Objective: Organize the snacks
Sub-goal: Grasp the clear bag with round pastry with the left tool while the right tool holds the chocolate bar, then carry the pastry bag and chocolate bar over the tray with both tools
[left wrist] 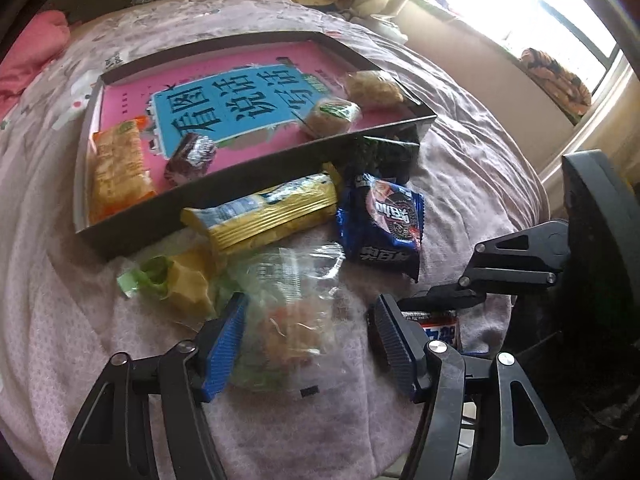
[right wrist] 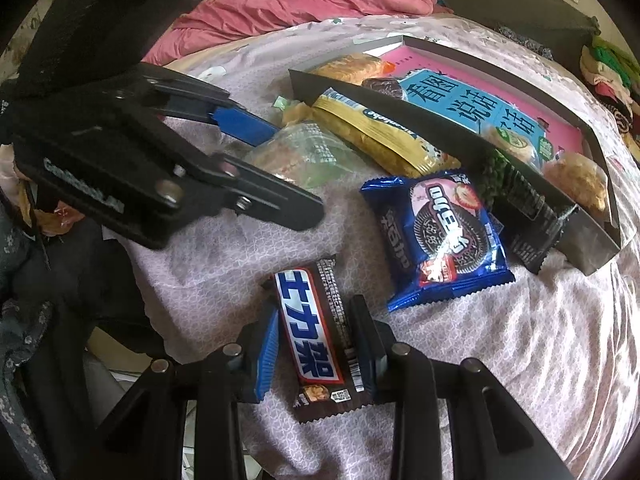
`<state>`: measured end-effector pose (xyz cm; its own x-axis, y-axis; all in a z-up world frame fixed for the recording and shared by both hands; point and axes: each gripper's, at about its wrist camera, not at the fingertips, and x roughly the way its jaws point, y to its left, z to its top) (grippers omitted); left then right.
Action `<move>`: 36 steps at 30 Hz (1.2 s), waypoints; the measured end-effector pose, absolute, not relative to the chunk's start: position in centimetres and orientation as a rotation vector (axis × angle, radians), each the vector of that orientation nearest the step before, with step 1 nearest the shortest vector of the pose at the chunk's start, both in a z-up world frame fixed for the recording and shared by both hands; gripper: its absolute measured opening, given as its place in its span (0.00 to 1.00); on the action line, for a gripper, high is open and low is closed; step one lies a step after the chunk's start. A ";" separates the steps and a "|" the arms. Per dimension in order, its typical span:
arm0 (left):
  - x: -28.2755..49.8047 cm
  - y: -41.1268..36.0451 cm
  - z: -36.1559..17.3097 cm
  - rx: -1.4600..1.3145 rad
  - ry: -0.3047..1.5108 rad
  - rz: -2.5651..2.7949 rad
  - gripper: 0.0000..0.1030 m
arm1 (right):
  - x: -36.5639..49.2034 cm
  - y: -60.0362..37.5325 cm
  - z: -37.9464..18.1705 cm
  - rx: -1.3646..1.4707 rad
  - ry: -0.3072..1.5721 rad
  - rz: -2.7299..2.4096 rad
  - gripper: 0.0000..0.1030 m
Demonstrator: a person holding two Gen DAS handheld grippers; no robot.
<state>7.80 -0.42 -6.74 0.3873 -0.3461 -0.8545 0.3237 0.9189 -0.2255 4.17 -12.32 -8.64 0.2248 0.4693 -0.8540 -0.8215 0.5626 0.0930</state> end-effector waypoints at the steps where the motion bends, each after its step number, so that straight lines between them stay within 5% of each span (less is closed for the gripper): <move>1: 7.8 -0.6 -6.8 -0.010 1.096 -0.421 0.54 | 4.1 -12.3 -8.6 -0.425 0.987 0.927 0.32; 3: 7.7 -0.7 -7.0 -0.002 1.098 -0.413 0.41 | 3.9 -12.4 -8.5 -0.430 0.979 0.927 0.30; 36: 6.5 2.4 -2.0 -0.120 0.958 -0.278 0.39 | 6.6 -17.3 -2.4 -0.076 0.830 0.847 0.28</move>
